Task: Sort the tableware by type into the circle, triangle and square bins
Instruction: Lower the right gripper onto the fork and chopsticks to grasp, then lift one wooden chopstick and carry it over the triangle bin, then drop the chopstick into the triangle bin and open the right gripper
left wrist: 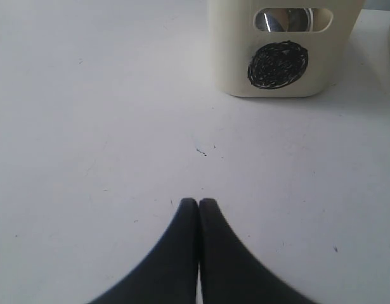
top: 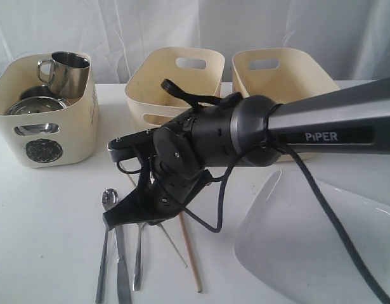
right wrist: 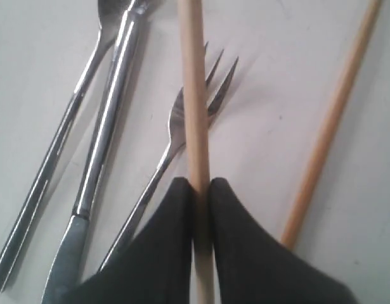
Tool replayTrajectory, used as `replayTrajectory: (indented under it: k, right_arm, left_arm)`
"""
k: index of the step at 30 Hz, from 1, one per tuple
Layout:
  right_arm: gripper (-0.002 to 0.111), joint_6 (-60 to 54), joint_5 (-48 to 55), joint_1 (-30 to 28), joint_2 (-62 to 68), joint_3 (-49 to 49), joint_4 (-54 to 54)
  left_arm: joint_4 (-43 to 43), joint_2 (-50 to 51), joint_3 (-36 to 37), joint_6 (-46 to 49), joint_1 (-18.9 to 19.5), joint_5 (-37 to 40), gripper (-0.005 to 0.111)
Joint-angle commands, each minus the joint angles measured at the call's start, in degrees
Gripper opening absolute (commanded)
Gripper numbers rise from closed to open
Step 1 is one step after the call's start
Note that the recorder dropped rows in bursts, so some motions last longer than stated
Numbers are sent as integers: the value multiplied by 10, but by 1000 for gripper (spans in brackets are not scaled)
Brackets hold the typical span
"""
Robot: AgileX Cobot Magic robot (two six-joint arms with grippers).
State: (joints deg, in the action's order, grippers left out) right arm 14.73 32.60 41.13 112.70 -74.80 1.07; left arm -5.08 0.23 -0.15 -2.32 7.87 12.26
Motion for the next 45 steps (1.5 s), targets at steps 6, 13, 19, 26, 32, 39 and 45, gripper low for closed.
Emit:
replayTrajectory:
  k: [6,13,19,26,32,39,45]
  right_arm:
    - [0,5,3,0,-81,-1,-22]
    - [0,-2,-198,0,-189,-23,-83]
    - [0,-121,-464,-13,-180,-24,-136]
    - [0,-396,-644,-51,-70,-24,58]
    - [0,-490,-696,-82,-8,-24,334]
    - [5,-487,-621,-118,46,-38,335]
    - [42,-487,-608,-128,57,-69,334]
  left_arm:
    - [-3,-2,2,-3,0,-2,0]
    - [-3,-2,2,-3,0,-2,0]
    - [-3,-2,2,-3,0,-2,0]
    - [-3,-2,2,-3,0,-2,0]
    - [-3,-2,2,-3,0,-2,0]
    - [-3,-2,2,-3,0,-2,0]
    - [-3,-2,2,-3,0,-2,0]
